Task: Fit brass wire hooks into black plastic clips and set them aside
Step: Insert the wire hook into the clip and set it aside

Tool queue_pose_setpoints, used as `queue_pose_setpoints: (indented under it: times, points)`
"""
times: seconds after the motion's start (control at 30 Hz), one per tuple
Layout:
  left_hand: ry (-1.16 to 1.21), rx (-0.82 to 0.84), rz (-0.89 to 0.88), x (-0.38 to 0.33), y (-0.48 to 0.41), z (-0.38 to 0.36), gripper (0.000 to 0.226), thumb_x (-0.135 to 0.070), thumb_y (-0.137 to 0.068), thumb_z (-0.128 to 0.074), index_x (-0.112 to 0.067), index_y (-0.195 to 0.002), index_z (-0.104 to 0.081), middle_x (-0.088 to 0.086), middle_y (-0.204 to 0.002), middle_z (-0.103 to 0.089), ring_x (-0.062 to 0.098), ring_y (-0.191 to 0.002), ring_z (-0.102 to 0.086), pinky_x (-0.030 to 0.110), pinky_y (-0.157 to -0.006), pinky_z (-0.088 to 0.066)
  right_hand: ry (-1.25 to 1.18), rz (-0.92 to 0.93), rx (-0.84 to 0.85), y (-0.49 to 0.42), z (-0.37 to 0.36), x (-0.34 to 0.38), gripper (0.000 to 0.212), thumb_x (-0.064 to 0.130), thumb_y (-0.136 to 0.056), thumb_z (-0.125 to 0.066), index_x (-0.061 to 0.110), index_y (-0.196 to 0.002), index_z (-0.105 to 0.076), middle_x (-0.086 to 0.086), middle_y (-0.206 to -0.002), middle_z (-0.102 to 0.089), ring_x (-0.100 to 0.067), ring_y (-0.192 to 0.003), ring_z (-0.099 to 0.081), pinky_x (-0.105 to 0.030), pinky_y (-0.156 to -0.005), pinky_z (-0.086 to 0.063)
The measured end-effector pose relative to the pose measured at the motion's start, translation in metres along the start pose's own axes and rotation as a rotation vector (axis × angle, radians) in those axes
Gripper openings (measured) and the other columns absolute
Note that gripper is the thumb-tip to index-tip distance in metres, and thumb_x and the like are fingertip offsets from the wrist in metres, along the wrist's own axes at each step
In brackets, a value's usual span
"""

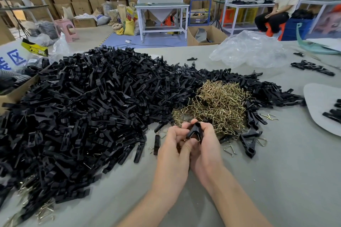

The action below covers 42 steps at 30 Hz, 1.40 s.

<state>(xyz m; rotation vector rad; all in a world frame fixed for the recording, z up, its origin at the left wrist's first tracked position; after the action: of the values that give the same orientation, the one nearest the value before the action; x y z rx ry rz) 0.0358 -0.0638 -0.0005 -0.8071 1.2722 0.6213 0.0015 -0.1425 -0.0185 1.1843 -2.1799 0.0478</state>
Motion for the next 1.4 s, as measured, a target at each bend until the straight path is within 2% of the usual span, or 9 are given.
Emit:
queue_pose_setpoints:
  times: [0.07,0.17,0.27,0.57,0.73,1.03,1.13,1.27,1.4]
  points:
    - [-0.144,-0.005,-0.057,-0.002,0.001,-0.001,0.021,-0.009,-0.095,-0.065,-0.026,-0.104,-0.058,-0.031,-0.098,-0.068,-0.013,-0.097,-0.061,0.003,-0.078,-0.042,-0.033,0.02,-0.009,-0.001,-0.001,0.001,0.019,0.021,-0.096,-0.045,0.017,-0.083,-0.058,-0.004,-0.078,-0.064,-0.018,-0.062,-0.064,-0.029,-0.062,-0.057]
    - [-0.331,-0.025,-0.131,-0.005,0.003,-0.003,0.032,-0.012,-0.096,-0.064,-0.028,-0.124,-0.064,-0.045,-0.101,-0.054,-0.031,-0.1,-0.048,-0.006,-0.083,-0.033,0.02,0.025,0.003,-0.002,-0.005,0.0,0.022,0.018,-0.097,-0.042,0.015,-0.079,-0.054,-0.006,-0.073,-0.064,-0.027,-0.069,-0.069,-0.036,-0.071,-0.059]
    - [-0.374,-0.047,-0.178,-0.006,0.003,-0.004,0.035,-0.008,-0.095,-0.064,-0.022,-0.127,-0.065,-0.045,-0.107,-0.045,-0.038,-0.1,-0.039,-0.009,-0.085,-0.027,0.026,0.025,-0.009,-0.001,-0.007,0.0,0.024,0.016,-0.097,-0.04,0.013,-0.077,-0.054,-0.008,-0.07,-0.063,-0.03,-0.069,-0.07,-0.036,-0.069,-0.059]
    - [-0.375,-0.065,-0.161,0.0,0.002,-0.003,0.026,-0.006,-0.096,-0.06,-0.023,-0.117,-0.065,-0.038,-0.107,-0.053,-0.026,-0.105,-0.049,-0.006,-0.083,-0.03,0.092,0.058,-0.053,0.005,-0.009,0.0,0.029,0.015,-0.099,-0.039,0.012,-0.075,-0.055,-0.009,-0.067,-0.063,-0.029,-0.07,-0.072,-0.029,-0.058,-0.059]
    - [-0.347,-0.079,-0.147,0.001,0.002,-0.002,0.026,0.001,-0.097,-0.056,-0.012,-0.117,-0.064,-0.036,-0.102,-0.052,-0.032,-0.097,-0.047,-0.006,-0.078,-0.034,0.132,0.074,-0.068,0.007,-0.009,-0.002,0.023,0.017,-0.098,-0.041,0.011,-0.08,-0.054,-0.01,-0.067,-0.067,-0.028,-0.072,-0.075,-0.027,-0.055,-0.058]
    - [-0.36,-0.098,-0.15,-0.005,0.008,-0.001,0.029,0.0,-0.097,-0.055,-0.017,-0.118,-0.064,-0.049,-0.097,-0.049,-0.018,-0.095,-0.058,0.0,-0.08,-0.041,0.197,0.097,-0.063,0.007,-0.005,-0.005,0.017,0.023,-0.097,-0.042,0.014,-0.091,-0.056,-0.02,-0.075,-0.075,-0.027,-0.072,-0.076,-0.022,-0.05,-0.053]
    - [-0.343,-0.096,-0.155,-0.009,0.009,-0.001,0.028,0.0,-0.097,-0.054,-0.018,-0.116,-0.063,-0.042,-0.103,-0.053,-0.009,-0.095,-0.063,0.006,-0.08,-0.047,0.216,0.102,-0.052,0.006,-0.006,-0.006,0.019,0.024,-0.097,-0.04,0.015,-0.093,-0.057,-0.022,-0.078,-0.075,-0.026,-0.072,-0.076,-0.021,-0.05,-0.053]
    - [-0.322,-0.104,-0.145,-0.014,0.013,0.001,0.028,-0.003,-0.095,-0.049,-0.018,-0.114,-0.062,-0.028,-0.092,-0.058,-0.017,-0.086,-0.059,-0.001,-0.072,-0.041,0.244,0.112,-0.05,0.004,-0.004,-0.006,0.021,0.024,-0.098,-0.041,0.012,-0.101,-0.058,-0.024,-0.083,-0.075,-0.024,-0.073,-0.076,-0.019,-0.049,-0.051]
    - [-0.376,-0.116,-0.167,-0.021,0.014,0.004,0.026,-0.013,-0.092,-0.053,-0.038,-0.099,-0.055,-0.022,-0.078,-0.057,-0.019,-0.076,-0.053,-0.001,-0.067,-0.039,0.294,0.125,-0.093,0.004,0.002,-0.006,0.022,0.024,-0.097,-0.043,0.012,-0.102,-0.061,-0.028,-0.098,-0.073,-0.012,-0.054,-0.068,-0.017,-0.044,-0.046]
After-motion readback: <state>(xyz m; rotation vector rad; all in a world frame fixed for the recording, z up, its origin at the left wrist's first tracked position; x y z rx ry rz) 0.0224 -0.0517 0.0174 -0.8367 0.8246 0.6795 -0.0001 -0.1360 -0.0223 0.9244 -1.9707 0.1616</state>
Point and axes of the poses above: each hand's wrist, its own y-axis away from the middle knuckle, its own z-axis out of the back of the hand, x = y × z, the point moved 7 cm from there along -y, towards the middle knuckle
